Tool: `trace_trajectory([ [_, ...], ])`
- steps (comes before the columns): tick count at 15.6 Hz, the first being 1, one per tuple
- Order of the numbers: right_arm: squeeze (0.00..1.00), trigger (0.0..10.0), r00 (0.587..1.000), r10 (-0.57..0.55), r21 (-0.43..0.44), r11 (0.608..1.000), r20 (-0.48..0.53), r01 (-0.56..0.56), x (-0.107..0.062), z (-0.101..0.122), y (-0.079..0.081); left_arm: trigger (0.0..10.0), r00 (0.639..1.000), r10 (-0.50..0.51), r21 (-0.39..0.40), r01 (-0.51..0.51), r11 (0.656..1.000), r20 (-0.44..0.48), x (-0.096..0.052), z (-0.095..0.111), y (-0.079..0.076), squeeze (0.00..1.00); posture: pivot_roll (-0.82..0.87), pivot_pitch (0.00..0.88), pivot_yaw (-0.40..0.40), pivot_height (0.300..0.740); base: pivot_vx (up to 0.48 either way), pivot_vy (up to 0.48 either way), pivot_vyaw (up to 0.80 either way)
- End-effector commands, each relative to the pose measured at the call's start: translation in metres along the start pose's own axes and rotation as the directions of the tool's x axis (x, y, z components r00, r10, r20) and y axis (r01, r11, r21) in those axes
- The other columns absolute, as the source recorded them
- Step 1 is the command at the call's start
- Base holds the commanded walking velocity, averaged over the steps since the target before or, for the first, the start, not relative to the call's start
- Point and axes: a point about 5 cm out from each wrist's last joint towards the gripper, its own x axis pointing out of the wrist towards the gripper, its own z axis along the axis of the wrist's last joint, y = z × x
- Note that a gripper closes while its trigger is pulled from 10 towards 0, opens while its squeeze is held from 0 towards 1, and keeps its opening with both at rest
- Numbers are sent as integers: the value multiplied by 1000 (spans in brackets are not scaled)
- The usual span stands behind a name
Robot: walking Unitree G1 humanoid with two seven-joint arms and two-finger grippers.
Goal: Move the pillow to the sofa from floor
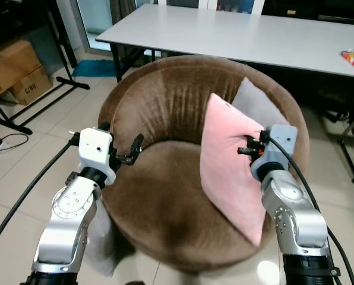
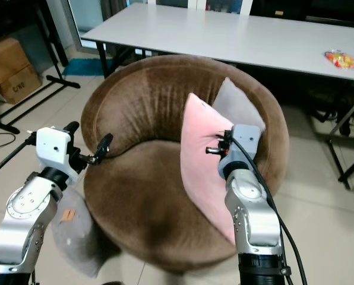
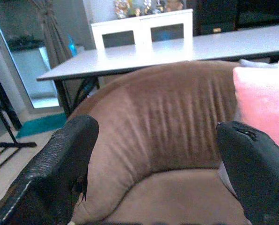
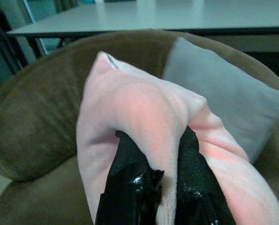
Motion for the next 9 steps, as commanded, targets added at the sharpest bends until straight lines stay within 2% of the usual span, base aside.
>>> trace_trajectory([
  [1,0,10000,996,71,1,997,56,-71,1,11,14,10000,1000,9,22,-9,1000,-11,-6,-1,6,0,-2,0,1,740,289,0,0],
  [6,0,10000,978,198,23,980,72,-200,-2,16,26,10000,1000,-7,40,8,999,-23,-10,-1,6,0,3,0,4,740,287,0,0],
  [7,0,10000,967,245,39,968,74,-249,-2,22,33,10000,997,-56,74,60,996,-52,-14,-4,5,0,2,0,5,740,277,0,0],
  [8,0,10000,964,257,63,963,63,-261,2,25,37,10000,982,-152,120,165,979,-110,-19,-10,0,0,7,0,-2,740,0,0,0],
  [9,0,10000,963,263,74,961,58,-267,4,25,39,10000,976,-178,125,194,973,-126,-20,-12,-1,0,7,0,-2,740,0,0,0],
])
